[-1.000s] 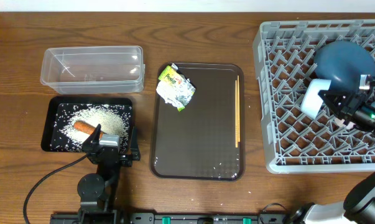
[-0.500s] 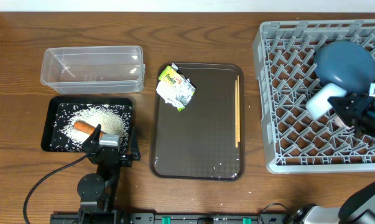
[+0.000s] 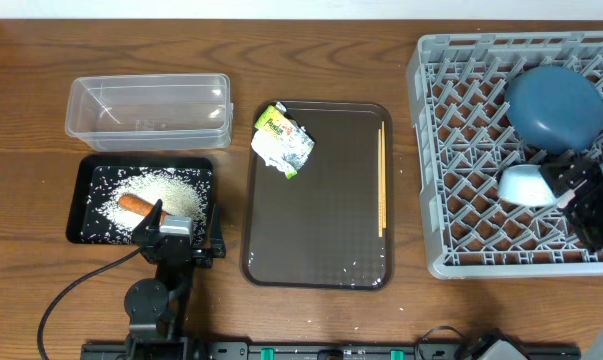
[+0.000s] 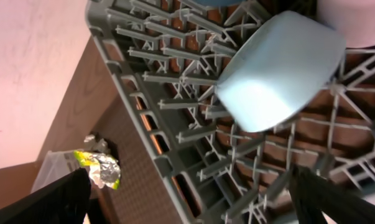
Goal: Sort waste into correct bins and load items into the dishwasher rack
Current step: 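Carry the light-blue bowl right and place it in the rack, then move the right gripper back over the brown tray toward the chopsticks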
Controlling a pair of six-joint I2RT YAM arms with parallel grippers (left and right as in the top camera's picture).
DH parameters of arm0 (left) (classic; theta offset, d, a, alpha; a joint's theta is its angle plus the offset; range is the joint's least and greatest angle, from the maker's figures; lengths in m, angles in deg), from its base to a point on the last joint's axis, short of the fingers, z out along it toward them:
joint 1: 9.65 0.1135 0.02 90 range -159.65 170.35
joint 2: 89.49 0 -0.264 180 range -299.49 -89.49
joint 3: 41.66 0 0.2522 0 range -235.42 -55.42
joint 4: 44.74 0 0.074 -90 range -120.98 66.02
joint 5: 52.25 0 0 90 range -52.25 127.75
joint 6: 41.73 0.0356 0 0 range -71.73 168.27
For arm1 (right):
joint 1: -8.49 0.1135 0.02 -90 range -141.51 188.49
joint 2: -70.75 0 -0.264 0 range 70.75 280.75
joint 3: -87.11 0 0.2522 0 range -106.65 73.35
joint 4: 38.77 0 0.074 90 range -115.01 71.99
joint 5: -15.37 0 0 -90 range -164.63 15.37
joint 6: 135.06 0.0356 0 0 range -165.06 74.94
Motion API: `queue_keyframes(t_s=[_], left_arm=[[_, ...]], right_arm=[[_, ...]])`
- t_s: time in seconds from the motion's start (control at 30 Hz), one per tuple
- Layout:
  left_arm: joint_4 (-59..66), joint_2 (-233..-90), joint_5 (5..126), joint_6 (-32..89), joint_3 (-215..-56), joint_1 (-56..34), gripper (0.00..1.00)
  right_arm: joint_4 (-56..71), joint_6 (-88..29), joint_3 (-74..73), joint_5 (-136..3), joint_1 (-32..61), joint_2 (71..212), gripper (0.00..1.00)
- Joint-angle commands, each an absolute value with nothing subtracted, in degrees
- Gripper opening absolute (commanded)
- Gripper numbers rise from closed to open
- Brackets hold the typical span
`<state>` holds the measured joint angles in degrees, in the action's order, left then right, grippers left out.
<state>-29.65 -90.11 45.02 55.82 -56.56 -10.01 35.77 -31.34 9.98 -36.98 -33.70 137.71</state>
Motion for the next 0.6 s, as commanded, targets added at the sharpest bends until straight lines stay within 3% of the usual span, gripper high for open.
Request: queue_keyframes(t_s=[0.0,0.23,0.57], left_arm=[[-27.6,-89.7,45.6,56.4,-55.6,-9.7,0.96],[-27.6,-89.7,45.6,56.4,-55.6,-9.7,0.96],[-27.6,-89.7,45.6,56.4,-55.6,-9.7,0.96]], right_arm=[[37.5,-30.1,7.7,-38.2,-32.9,132.6,0.98],[38.7,-30.0,7.5,-38.4,-22.4,123.8,0.84],[35.7,-22.0,7.6,-56.4,4.2,123.0,0.82]])
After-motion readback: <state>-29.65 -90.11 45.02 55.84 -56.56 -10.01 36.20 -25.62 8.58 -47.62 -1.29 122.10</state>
